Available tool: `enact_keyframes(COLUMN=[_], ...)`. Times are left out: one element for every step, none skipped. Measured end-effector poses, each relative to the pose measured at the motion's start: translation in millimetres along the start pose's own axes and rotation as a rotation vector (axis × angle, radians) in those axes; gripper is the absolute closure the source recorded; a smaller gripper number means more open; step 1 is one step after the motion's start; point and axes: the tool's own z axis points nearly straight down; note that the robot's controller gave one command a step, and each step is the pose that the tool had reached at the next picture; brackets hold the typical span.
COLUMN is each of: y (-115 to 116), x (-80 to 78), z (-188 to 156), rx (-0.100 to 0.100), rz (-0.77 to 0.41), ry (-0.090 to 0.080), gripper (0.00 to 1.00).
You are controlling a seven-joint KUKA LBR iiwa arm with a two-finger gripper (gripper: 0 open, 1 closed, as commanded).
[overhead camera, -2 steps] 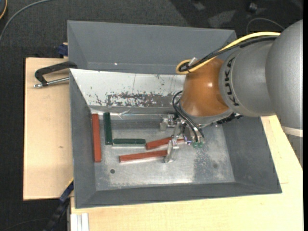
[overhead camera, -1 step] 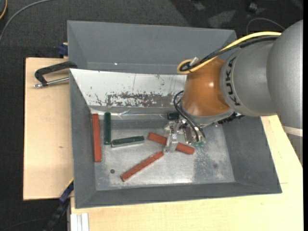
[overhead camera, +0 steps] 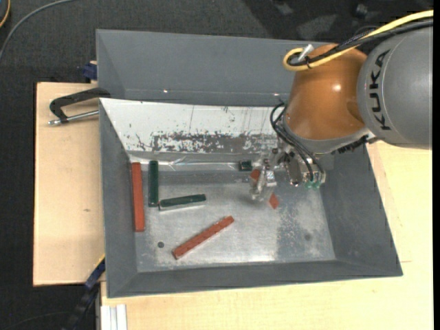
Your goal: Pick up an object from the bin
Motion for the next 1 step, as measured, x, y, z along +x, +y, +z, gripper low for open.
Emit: enact_keyframes(y=[12.9], x=[-50.8], z=[-53.4], rx=[-0.001], rz=[-0.056], ry=[-0.003], gripper=[1.0])
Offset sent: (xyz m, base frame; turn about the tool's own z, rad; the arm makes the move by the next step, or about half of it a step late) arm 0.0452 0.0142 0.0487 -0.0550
